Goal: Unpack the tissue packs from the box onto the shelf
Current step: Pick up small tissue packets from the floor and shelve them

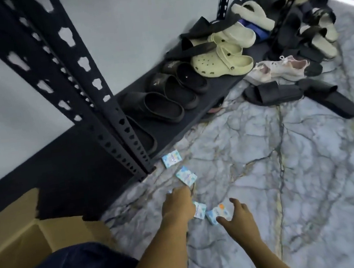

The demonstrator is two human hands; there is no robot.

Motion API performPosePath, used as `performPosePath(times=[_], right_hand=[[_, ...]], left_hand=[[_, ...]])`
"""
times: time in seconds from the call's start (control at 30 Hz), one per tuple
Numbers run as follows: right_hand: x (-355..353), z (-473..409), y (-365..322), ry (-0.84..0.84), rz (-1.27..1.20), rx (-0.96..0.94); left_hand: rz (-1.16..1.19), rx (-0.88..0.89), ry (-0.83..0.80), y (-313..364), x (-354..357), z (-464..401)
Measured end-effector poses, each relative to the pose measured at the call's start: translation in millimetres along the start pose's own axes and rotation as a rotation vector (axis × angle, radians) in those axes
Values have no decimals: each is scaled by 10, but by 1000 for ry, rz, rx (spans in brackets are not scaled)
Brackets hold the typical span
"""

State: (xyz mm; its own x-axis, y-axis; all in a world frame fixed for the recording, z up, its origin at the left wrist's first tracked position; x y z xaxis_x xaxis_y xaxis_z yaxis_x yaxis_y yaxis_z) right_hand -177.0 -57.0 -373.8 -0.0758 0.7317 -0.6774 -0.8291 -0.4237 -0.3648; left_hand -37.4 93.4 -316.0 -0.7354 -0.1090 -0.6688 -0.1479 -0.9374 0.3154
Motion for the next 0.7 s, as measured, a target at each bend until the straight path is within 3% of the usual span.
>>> performPosePath(times=[0.4, 0.7], right_hand=[[585, -474, 204, -10, 110, 10], [703, -558, 178, 95, 218, 0]], left_hand=[[-111, -121, 31, -536, 573, -599], [-507, 172, 24, -395, 750, -888]])
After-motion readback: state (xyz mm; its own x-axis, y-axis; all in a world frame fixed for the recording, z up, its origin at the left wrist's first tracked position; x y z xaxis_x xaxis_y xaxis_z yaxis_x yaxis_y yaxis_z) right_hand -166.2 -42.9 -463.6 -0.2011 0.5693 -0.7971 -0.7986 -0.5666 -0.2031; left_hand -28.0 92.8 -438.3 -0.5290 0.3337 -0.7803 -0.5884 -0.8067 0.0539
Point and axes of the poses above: each hand's wrist, its own z-axis away from the middle knuckle, its own x-axis out of the palm, y = z × x, the point moved 7 cm from there along -z, towards the middle knuckle, and after that the axes turned 2 degrees about x, right-handed, at the moved point
